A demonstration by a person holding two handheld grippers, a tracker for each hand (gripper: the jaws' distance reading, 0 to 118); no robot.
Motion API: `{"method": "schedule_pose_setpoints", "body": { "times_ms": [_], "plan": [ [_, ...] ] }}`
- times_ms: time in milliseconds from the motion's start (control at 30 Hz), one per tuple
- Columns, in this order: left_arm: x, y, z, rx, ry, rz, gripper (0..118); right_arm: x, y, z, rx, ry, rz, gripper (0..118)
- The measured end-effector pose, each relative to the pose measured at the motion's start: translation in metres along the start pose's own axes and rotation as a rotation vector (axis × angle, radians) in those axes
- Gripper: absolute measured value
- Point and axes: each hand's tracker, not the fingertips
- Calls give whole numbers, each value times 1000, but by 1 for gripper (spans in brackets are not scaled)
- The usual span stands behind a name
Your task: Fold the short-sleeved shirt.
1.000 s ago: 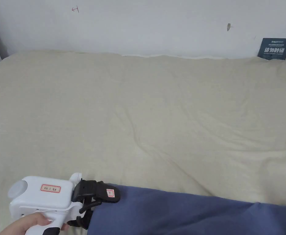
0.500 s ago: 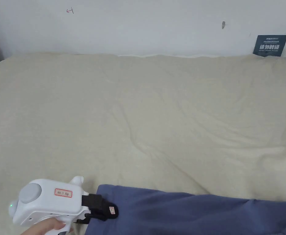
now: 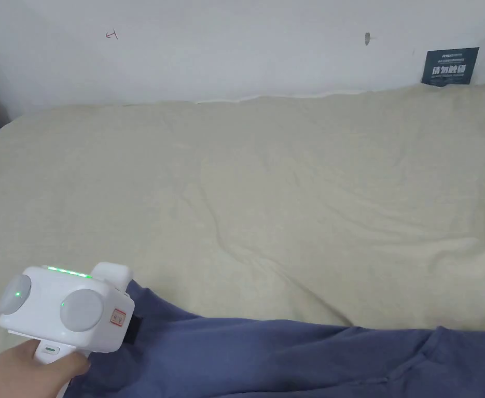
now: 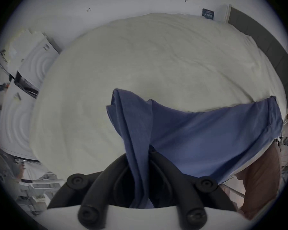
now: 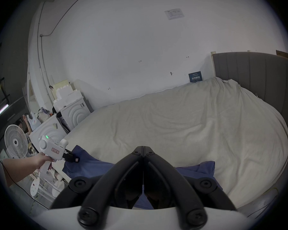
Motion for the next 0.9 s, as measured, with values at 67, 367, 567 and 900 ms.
{"method": "schedule_pose_setpoints", "body": {
  "times_ms": [67, 367, 567, 900],
  "plan": [
    [13, 8, 11, -3, -21, 8, 4, 4, -1, 1, 3, 2, -18, 1],
    [163, 66, 23, -72, -385, -85, 4, 14, -9, 19, 28, 17, 21, 1],
    [247, 87, -1, -198, -492, -73, 4, 26, -12, 36, 35, -4, 31, 1],
    [221, 84, 8, -275, -876, 95, 61, 46, -19, 33, 24, -6, -64, 1]
  ]
}}
